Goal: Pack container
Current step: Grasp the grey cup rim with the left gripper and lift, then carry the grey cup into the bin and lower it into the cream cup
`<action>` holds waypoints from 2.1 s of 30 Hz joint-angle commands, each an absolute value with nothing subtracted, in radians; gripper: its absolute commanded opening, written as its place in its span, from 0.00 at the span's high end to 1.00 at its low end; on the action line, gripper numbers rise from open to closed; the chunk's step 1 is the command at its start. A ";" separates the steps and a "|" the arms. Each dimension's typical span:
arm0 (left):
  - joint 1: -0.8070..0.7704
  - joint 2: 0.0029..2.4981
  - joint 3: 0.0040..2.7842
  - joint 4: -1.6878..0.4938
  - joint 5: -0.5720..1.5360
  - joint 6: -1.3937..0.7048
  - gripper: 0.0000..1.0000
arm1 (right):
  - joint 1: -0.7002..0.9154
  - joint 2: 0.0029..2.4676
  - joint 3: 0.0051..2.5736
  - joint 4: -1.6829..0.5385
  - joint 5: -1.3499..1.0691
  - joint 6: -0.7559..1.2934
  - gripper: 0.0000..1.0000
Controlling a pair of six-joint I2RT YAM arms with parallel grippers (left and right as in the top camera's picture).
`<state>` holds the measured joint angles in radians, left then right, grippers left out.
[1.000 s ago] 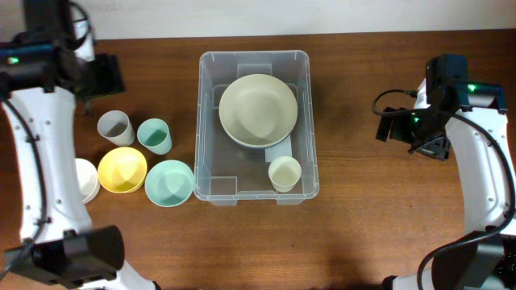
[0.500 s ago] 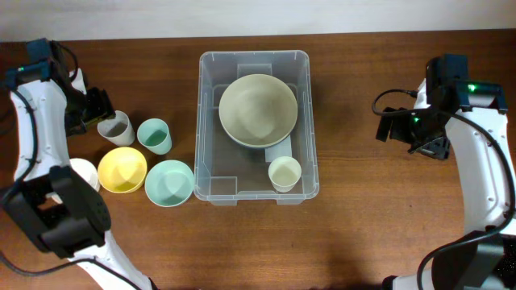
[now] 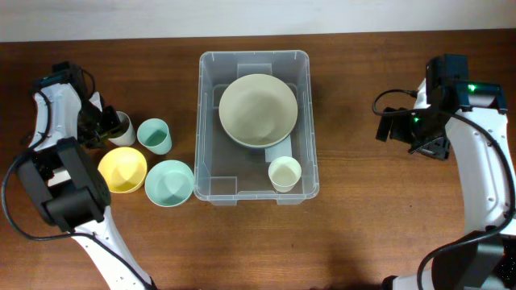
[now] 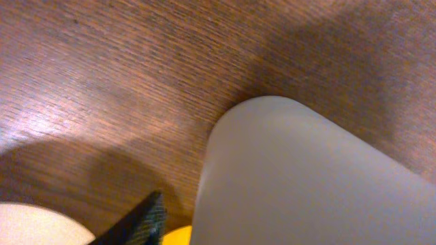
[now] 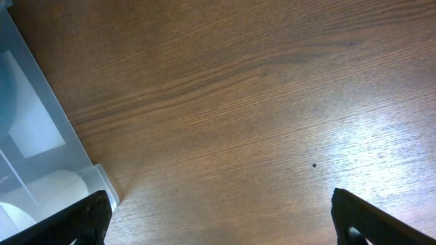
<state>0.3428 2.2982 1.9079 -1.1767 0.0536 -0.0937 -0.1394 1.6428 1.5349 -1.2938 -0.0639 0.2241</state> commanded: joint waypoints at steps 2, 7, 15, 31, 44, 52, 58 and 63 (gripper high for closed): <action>0.352 2.302 1.908 -1.169 0.064 -0.085 0.64 | -0.139 1.642 1.533 -1.295 -0.048 0.213 0.01; 0.352 2.302 1.923 -1.164 0.064 -0.085 0.85 | -0.139 1.643 1.533 -1.295 -0.048 0.213 0.01; 0.350 2.270 2.011 -1.219 0.064 -0.085 0.99 | -0.139 1.643 1.533 -1.294 -0.048 0.213 0.01; 0.036 1.837 2.130 -1.399 0.113 -0.073 0.99 | -0.139 1.643 1.533 -1.293 -0.048 0.213 0.01; -0.575 1.905 2.129 -1.394 0.112 -0.073 0.99 | -0.139 1.643 1.533 -1.294 -0.048 0.213 0.01; -0.706 2.049 2.129 -1.457 0.113 -0.073 0.99 | -0.139 1.643 1.533 -1.295 -0.048 0.213 0.01; -0.717 2.082 2.129 -1.490 0.108 -0.073 0.99 | -0.139 1.643 1.533 -1.295 -0.048 0.213 0.01; -0.716 2.082 2.129 -1.509 0.033 -0.073 0.99 | -0.139 1.643 1.533 -1.295 -0.048 0.213 0.01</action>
